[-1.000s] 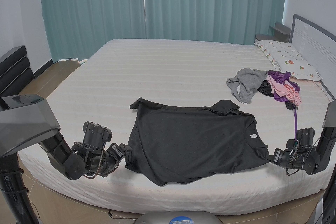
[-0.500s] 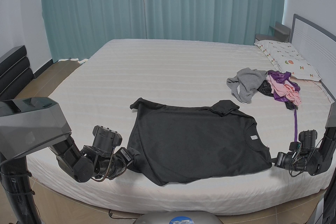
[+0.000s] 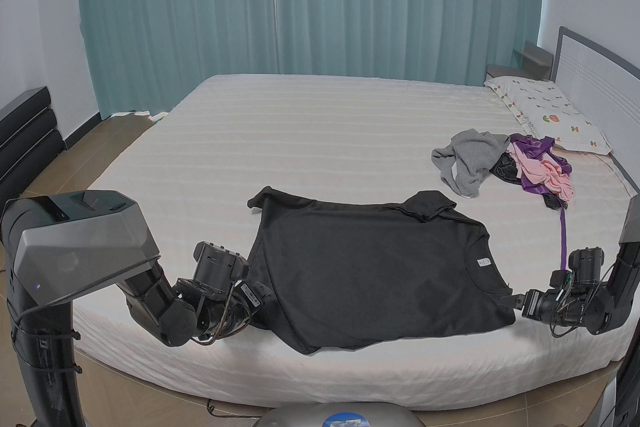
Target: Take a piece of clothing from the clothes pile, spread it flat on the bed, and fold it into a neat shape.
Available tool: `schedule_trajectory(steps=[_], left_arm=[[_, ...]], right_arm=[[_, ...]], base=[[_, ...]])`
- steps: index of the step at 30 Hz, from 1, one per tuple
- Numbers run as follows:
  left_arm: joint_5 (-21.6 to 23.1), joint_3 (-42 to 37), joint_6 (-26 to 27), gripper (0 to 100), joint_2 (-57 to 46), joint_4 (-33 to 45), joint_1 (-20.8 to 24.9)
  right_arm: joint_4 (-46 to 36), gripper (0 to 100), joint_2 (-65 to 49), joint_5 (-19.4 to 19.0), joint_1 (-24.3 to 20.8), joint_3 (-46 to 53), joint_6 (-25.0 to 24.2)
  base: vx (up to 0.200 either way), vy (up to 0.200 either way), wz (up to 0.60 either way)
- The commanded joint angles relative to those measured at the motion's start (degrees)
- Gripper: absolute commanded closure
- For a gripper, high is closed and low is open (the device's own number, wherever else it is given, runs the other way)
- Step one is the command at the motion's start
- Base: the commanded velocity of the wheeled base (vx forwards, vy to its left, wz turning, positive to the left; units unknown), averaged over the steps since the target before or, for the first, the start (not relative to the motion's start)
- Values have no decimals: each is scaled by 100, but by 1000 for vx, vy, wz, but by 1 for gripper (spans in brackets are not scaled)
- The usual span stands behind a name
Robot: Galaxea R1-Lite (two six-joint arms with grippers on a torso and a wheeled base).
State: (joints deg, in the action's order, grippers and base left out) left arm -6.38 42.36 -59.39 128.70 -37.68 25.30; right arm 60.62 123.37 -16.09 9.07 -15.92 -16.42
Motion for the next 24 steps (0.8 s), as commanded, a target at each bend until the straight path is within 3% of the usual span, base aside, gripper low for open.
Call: schedule_trajectory(steps=[1,12,17,24], left_arm=[[-4,18,-2,100,85,-2,2],[-48,-677,-2,100,-477,6,-51],[-127,-738,59,100,-996,112,-165],[-180,-738,262,100,-1382,446,-367]], right_arm=[[2,0,12,-8,7,1,-10],[-7,0,144,-34,-2,45,-28],[11,0,161,-245,-19,10,-63],[64,0,398,-245,-46,-166,-274]], base=[[0,0,0],[0,0,0],[0,0,0],[0,0,0]])
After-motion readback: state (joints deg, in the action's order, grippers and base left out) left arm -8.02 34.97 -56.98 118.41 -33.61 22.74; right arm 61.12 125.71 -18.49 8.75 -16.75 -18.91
